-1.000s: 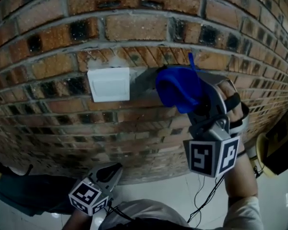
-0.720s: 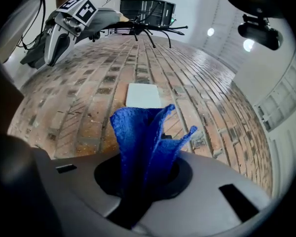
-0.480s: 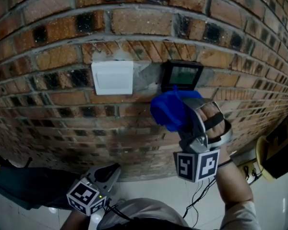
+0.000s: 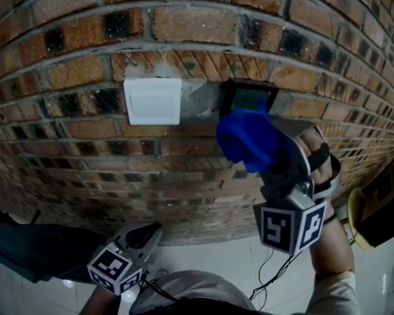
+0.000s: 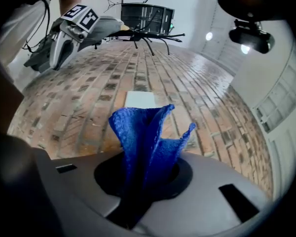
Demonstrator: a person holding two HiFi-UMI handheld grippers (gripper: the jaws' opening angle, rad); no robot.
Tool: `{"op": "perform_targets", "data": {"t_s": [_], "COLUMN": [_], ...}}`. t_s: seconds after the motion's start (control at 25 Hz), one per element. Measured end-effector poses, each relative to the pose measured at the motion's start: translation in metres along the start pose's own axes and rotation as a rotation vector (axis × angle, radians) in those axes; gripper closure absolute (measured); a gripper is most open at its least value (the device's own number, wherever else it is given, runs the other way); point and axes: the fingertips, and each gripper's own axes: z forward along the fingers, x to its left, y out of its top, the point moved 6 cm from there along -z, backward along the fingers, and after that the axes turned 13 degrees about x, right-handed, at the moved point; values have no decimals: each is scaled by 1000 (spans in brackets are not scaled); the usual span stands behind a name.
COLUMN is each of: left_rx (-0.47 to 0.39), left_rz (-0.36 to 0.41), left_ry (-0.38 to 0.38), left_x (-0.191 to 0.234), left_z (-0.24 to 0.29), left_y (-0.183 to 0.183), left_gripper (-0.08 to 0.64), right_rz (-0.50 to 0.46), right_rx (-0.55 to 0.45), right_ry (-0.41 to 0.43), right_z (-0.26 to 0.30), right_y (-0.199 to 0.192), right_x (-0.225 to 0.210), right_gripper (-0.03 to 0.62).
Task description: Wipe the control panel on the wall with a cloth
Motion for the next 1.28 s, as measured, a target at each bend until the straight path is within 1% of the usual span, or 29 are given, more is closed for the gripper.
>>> {"op": "perform_targets", "data": {"t_s": [0.04, 0.12, 0.24, 0.4, 0.64, 0.84, 1.08, 1.2, 1.28], "left_rx": [1, 4, 10, 3, 2, 23, 21, 23, 17], "left_rz": [2, 5, -2, -16, -19, -17, -2, -4, 2], "left_ry": [0, -2, 10, 27, 24, 21, 12, 3, 5], "left_x": [-1, -3, -3, -1, -2, -4, -9, -11, -10], "left_z": [0, 0, -4, -8, -8, -8, -7, -6, -6], "left_y": [-1, -1, -4, -6, -8, -8, -6, -7, -7], "left_gripper": [555, 555, 555, 555, 555, 555, 555, 555, 555], "right_rz": [7, 24, 48, 20, 39, 52, 42, 36, 47], "right_rx": [-10, -14, 1, 34, 57, 69, 90, 84, 68], "right_ry": [-30, -66, -68, -45, -11, 44, 109, 132, 116], "right_z": [3, 9, 17, 21, 16, 13, 20, 20, 11], "right_y": [-1, -5, -8, -6, -5, -8, -14, -14, -11], "right_x": [-14, -34, -38, -17, 21, 52, 82, 87, 75], "right_gripper": [505, 505, 505, 505, 505, 505, 505, 505, 505]}}
